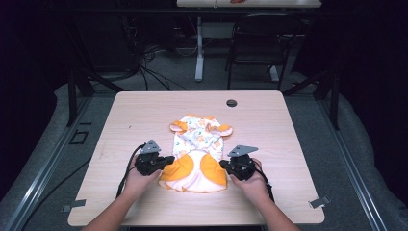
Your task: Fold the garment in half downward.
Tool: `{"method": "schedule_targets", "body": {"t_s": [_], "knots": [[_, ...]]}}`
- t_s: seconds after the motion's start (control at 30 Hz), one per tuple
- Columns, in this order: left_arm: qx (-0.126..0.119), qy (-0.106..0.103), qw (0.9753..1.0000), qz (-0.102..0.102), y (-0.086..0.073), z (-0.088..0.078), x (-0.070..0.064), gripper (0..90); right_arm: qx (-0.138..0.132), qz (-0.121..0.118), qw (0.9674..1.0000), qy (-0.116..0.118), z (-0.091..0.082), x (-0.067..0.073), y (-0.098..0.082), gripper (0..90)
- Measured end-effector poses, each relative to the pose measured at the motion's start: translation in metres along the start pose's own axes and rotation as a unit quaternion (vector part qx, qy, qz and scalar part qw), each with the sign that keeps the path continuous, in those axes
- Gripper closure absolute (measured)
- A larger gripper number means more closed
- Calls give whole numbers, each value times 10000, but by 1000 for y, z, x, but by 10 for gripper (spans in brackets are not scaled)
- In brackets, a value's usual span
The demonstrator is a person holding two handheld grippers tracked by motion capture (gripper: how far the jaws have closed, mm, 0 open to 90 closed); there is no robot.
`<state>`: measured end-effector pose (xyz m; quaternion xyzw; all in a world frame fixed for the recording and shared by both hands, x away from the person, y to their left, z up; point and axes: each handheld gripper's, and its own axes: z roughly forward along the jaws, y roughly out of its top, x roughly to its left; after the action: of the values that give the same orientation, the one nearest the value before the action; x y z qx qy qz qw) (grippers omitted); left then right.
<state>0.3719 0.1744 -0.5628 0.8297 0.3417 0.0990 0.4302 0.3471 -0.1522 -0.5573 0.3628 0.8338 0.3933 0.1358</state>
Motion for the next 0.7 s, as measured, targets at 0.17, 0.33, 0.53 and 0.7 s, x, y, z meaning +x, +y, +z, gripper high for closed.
{"method": "schedule_targets", "body": {"t_s": [0.17, 0.33, 0.53, 0.7], "knots": [[95, 31, 9999, 107, -4, 4, -2, 899, 180, -156, 9997, -7, 15, 8, -1, 877], [193, 41, 9997, 126, -12, 4, -4, 899, 272, -323, 9991, -37, 21, 14, -1, 871], [279, 20, 9996, 77, -19, 8, -5, 898, 337, -342, 9988, 28, 22, 13, -2, 868], [298, 5, 9995, 101, -21, 7, -7, 897, 347, -322, 9989, 28, 23, 13, -4, 867]]}}
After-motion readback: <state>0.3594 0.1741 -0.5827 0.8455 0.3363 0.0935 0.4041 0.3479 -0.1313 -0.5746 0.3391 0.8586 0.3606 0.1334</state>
